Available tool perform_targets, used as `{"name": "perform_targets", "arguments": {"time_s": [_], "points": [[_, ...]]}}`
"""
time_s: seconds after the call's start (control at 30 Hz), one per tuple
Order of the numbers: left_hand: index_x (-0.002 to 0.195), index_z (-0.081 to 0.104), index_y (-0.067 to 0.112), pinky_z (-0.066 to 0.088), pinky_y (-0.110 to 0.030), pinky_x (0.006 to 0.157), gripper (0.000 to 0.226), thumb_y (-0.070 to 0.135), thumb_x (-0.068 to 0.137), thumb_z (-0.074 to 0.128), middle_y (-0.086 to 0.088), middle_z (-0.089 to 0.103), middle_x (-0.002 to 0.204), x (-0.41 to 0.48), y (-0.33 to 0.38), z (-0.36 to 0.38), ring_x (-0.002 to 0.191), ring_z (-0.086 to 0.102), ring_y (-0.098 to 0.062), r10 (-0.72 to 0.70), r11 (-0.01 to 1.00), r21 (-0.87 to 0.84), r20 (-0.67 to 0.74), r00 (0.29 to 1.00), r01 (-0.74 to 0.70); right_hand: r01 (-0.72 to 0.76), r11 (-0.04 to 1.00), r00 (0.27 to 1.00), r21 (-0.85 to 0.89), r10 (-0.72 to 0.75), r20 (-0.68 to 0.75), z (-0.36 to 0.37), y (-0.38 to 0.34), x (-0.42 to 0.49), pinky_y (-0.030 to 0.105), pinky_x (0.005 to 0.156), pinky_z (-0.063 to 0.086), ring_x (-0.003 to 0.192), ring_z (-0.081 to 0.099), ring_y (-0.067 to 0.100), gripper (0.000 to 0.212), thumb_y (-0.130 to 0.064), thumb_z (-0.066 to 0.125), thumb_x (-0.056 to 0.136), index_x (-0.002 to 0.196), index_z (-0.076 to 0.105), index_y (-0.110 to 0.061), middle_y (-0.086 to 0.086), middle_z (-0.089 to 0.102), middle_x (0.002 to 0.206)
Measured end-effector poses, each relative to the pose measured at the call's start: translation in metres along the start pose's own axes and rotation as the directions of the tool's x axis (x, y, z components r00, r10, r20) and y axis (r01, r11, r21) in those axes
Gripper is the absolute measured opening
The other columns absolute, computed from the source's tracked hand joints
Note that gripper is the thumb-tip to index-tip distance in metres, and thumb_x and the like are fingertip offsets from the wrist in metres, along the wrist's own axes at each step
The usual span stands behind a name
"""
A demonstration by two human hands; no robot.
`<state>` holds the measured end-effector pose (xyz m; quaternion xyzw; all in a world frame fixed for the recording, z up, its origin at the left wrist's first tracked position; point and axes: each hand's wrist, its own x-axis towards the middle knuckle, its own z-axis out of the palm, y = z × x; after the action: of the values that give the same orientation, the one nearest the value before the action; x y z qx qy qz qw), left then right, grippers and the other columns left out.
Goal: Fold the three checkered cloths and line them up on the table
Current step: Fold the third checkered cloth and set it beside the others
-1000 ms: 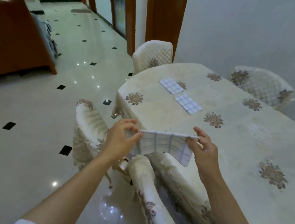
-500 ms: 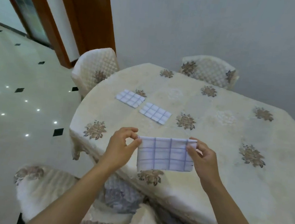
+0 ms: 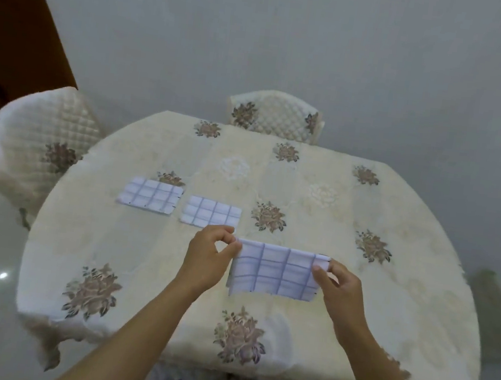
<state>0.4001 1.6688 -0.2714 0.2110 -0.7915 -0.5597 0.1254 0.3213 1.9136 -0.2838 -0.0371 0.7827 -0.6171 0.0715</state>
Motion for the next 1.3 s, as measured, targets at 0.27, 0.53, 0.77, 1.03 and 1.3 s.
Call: {"name": "perform_targets", "arguments": {"time_s": [0.27, 0.53, 0.77, 1.03, 1.3], "points": [[0.074, 0.065, 0.025, 0.044, -0.035, 0.094, 0.016, 0.024, 0.09, 0.067, 0.006, 0.062, 0.121, 0.077, -0.021, 0.031, 0.113, 0.053, -0.01, 0.007, 0.991, 0.137, 0.04, 0.999, -0.013, -0.068, 0.998, 0.996, -0.012, 0.067, -0.054, 0.007, 0.031, 0.073, 0.029, 0.077, 0.051, 0.095, 0.066, 0.011, 0.008, -0.017, 0.07, 0.087, 0.08, 0.073, -0.015, -0.004, 0.069, 0.114], [0.072, 0.066, 0.025, 0.039, -0.039, 0.097, 0.018, 0.028, 0.09, 0.065, 0.008, 0.062, 0.12, 0.173, -0.058, 0.084, 0.12, 0.045, -0.017, -0.031, 0.941, 0.339, 0.053, 0.998, 0.011, -0.056, 0.972, 0.998, -0.23, 0.05, -0.035, 0.011, 0.082, 0.183, 0.045, 0.094, 0.049, 0.105, 0.061, 0.013, 0.015, -0.029, 0.068, 0.088, 0.076, 0.071, -0.02, -0.009, 0.066, 0.114], [0.076, 0.07, 0.026, 0.032, -0.041, 0.096, 0.019, 0.036, 0.089, 0.061, 0.009, 0.055, 0.13, 0.235, -0.097, 0.131, 0.127, 0.035, -0.017, -0.1, 0.83, 0.556, 0.064, 0.993, 0.047, -0.096, 0.883, 0.995, -0.459, 0.076, -0.063, 0.021, 0.136, 0.246, 0.047, 0.104, 0.038, 0.122, 0.05, 0.021, 0.031, -0.044, 0.066, 0.081, 0.061, 0.062, -0.021, 0.009, 0.059, 0.125], [0.077, 0.072, 0.028, 0.028, -0.043, 0.101, 0.015, 0.036, 0.086, 0.063, 0.004, 0.049, 0.139, 0.264, -0.121, 0.148, 0.134, 0.028, -0.019, 0.016, 0.703, 0.708, 0.073, 0.997, -0.063, -0.105, 0.786, 0.992, -0.609, 0.041, -0.117, 0.033, 0.151, 0.268, 0.048, 0.106, 0.027, 0.138, 0.031, 0.028, 0.013, -0.031, 0.073, 0.081, 0.08, 0.066, -0.02, 0.013, 0.044, 0.143], [0.086, 0.073, 0.02, 0.031, -0.048, 0.1, 0.02, 0.039, 0.082, 0.07, -0.004, 0.05, 0.139, 0.228, -0.139, 0.142, 0.134, 0.033, -0.027, 0.148, 0.606, 0.784, 0.053, 0.987, -0.133, -0.095, 0.706, 0.993, -0.702, 0.015, -0.119, 0.024, 0.158, 0.249, 0.047, 0.109, 0.024, 0.142, 0.022, 0.027, 0.035, -0.041, 0.074, 0.079, 0.105, 0.07, -0.017, 0.012, 0.035, 0.15]]}}
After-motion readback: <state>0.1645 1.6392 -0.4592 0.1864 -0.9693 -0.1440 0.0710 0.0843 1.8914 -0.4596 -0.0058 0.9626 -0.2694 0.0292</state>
